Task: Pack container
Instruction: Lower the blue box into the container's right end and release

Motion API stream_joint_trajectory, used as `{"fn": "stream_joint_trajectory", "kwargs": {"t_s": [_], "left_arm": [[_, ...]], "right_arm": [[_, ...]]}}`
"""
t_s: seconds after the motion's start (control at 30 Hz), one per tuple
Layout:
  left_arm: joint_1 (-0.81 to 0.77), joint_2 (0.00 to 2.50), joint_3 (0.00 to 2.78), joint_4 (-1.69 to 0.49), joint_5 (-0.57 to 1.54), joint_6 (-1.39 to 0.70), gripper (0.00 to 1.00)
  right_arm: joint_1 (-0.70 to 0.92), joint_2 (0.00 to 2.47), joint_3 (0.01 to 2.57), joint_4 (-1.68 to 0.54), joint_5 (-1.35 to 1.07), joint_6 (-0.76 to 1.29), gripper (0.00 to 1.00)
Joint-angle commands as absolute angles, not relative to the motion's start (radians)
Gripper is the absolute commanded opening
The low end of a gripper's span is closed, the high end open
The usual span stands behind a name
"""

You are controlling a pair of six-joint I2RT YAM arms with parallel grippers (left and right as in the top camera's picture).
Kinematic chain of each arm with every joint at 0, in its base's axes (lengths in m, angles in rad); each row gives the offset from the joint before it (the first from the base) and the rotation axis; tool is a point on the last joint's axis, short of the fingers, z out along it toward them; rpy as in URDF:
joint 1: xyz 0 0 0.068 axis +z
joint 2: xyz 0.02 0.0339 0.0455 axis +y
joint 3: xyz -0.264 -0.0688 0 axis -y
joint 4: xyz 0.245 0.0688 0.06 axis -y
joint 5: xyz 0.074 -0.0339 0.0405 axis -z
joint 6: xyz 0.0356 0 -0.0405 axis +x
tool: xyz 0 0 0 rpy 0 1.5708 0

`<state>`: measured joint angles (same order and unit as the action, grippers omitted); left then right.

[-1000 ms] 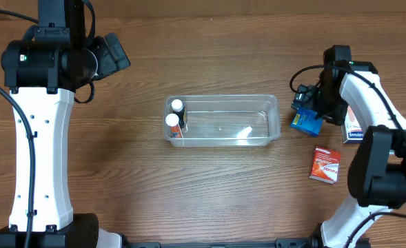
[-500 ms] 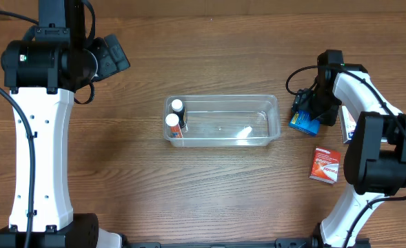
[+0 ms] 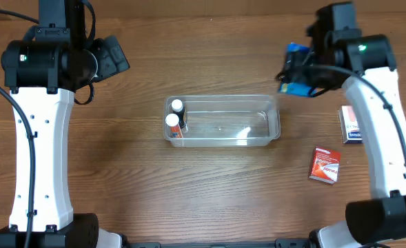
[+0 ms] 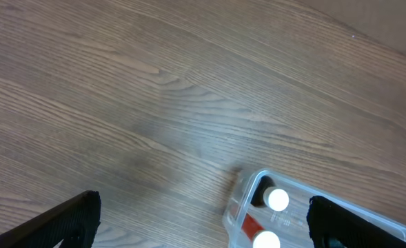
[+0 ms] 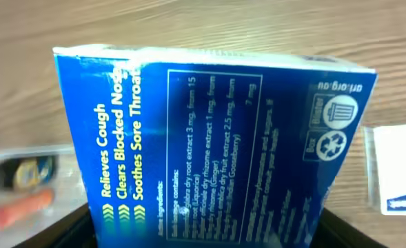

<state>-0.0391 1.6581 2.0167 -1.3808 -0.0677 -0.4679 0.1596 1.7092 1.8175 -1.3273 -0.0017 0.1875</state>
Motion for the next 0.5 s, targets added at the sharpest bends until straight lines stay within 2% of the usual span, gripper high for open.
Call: {"fn": "stream_joint_trajectory", "kwargs": {"t_s": [0.0, 0.07, 0.3, 0.47], "left_arm": [[-0.038, 1.662, 2.024, -1.380, -0.085, -0.448, 0.97], [-0.038, 1.662, 2.024, -1.380, -0.085, -0.448, 0.97], [-0.038, 1.662, 2.024, -1.380, -0.085, -0.449, 0.97], [-0.038, 1.662, 2.024, -1.380, -0.085, -0.448, 0.97]], "right_arm": [[0.278, 1.724, 1.800, -1.346, -0.002, 0.178, 0.77], [0.329, 1.730, 1.737, -1.302, -0.001, 0.178, 0.78], [0.330, 1.730, 1.461, -1.113, -0.002, 0.178, 0.80], [0.330, 1.731, 1.409, -1.075, -0.002, 0.178, 0.80]]}}
